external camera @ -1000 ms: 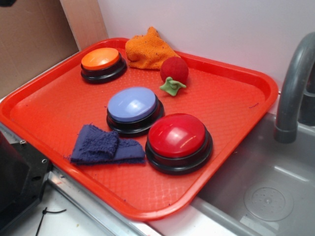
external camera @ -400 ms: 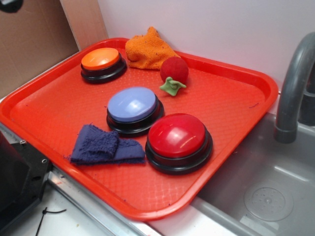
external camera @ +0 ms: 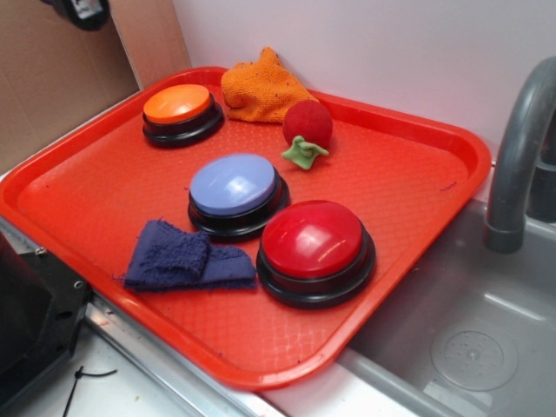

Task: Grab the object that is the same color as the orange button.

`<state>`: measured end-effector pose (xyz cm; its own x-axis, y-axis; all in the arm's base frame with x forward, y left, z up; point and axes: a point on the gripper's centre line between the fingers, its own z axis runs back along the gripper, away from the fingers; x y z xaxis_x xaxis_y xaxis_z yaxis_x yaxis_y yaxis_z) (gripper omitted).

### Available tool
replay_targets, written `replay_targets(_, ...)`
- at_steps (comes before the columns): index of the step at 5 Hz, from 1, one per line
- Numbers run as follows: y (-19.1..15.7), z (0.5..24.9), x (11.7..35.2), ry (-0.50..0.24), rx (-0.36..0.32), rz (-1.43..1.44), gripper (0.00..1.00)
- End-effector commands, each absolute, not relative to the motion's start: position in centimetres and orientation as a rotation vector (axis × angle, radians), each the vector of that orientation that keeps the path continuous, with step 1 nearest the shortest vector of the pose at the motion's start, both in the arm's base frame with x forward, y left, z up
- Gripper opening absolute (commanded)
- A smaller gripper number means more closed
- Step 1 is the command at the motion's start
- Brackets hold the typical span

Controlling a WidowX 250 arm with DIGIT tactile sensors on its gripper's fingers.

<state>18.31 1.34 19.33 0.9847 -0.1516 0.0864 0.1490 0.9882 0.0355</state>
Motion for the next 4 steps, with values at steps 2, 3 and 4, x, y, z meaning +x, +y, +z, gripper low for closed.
replay_targets(2,4.0,13.5,28.1,-0.172,0.088,-0.192,1.00)
replay_targets(3,4.2,12.2,30.0,-0.168,0.112,-0.161,1.00)
replay_targets(4,4.3,9.4,33.2,-0.161,0.137,-0.129,1.00)
